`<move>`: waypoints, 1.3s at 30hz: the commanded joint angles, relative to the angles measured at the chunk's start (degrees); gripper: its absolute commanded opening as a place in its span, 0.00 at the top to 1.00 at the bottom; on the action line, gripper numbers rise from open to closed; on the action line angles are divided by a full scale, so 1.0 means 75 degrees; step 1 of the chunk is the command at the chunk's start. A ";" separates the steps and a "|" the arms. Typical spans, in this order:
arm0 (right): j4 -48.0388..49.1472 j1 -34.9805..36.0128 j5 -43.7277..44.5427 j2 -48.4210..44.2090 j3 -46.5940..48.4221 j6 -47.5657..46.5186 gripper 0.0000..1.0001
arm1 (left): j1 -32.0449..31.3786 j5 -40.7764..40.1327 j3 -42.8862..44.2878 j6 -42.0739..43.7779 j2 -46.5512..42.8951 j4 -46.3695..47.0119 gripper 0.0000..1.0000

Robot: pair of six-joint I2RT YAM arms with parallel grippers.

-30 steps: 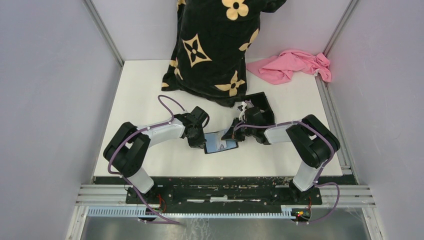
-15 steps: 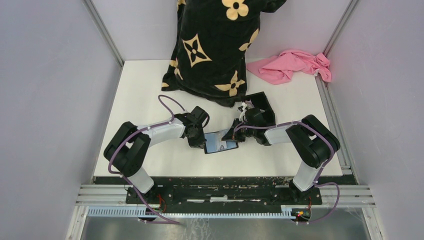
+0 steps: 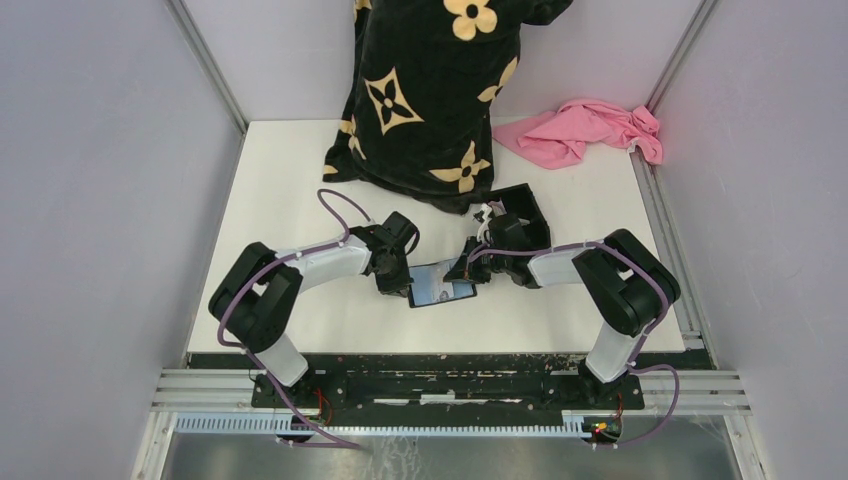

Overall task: Put the credit cards into the card holder
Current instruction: Insert the credit card into the card holder.

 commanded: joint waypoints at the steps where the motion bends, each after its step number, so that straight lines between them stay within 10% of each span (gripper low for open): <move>1: -0.0871 0.0150 0.0008 -0.0036 -0.0046 -0.0450 0.99 | -0.0046 -0.0293 -0.0349 0.0350 0.0751 0.0337 0.95; 39: -0.1527 0.0154 -0.0090 0.0527 0.0593 -0.0757 0.98 | -0.0058 -0.0290 -0.0202 0.0432 0.1152 0.0340 0.96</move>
